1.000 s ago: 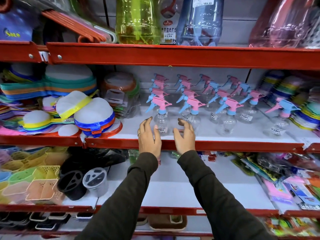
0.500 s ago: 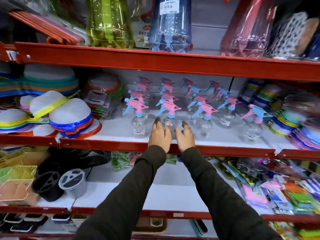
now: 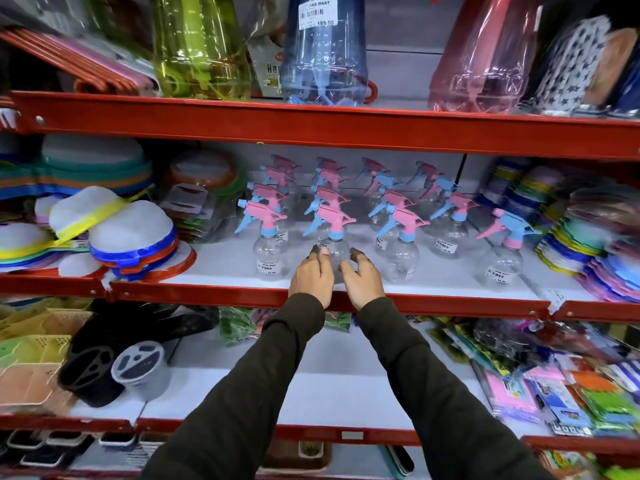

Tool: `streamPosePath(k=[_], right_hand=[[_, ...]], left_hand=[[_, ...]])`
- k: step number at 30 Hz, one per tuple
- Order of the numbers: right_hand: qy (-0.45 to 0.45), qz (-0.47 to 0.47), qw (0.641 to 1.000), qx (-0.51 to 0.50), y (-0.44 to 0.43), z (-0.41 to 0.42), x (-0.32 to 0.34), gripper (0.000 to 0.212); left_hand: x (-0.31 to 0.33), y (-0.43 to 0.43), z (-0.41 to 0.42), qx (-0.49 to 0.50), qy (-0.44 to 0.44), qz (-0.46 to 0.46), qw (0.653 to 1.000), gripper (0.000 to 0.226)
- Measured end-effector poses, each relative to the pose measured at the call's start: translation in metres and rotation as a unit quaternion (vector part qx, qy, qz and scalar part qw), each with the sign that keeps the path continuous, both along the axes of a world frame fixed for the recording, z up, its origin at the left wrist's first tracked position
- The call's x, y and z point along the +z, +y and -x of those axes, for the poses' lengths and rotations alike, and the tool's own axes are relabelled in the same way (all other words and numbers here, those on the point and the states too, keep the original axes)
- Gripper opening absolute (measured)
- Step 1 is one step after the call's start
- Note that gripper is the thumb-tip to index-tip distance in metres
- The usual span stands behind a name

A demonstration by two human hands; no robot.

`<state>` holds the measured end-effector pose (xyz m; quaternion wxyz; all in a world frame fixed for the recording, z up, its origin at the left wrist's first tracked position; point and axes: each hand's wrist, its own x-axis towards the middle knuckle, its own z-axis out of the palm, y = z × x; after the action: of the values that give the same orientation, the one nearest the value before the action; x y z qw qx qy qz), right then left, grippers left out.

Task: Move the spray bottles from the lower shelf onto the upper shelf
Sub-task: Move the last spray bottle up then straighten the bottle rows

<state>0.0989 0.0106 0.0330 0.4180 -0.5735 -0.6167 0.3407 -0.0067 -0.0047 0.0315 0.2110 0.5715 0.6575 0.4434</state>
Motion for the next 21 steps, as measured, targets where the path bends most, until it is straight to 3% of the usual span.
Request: streamPosePath(k=[12,18,21], right_hand=[[-0.007,-0.023,1.000,-0.014,-0.004,-0.009,-0.003,0.048],[0.064,-0.083,0.994,-0.037,-0.015,-0.036,-0.004,0.035],[0.096,-0.115,0.987,-0.064,-0.019,-0.058,-0.004,0.033]], left_hand=[[-0.009,-0.005,-0.001,0.022,0.004,-0.014,1.000,0.053],[-0.022,-0.021,-0.021,0.053,-0.036,-0.170,0.983,0.040],[-0.027,-0.028,-0.044,0.042,-0.016,-0.204,0.978,0.039]])
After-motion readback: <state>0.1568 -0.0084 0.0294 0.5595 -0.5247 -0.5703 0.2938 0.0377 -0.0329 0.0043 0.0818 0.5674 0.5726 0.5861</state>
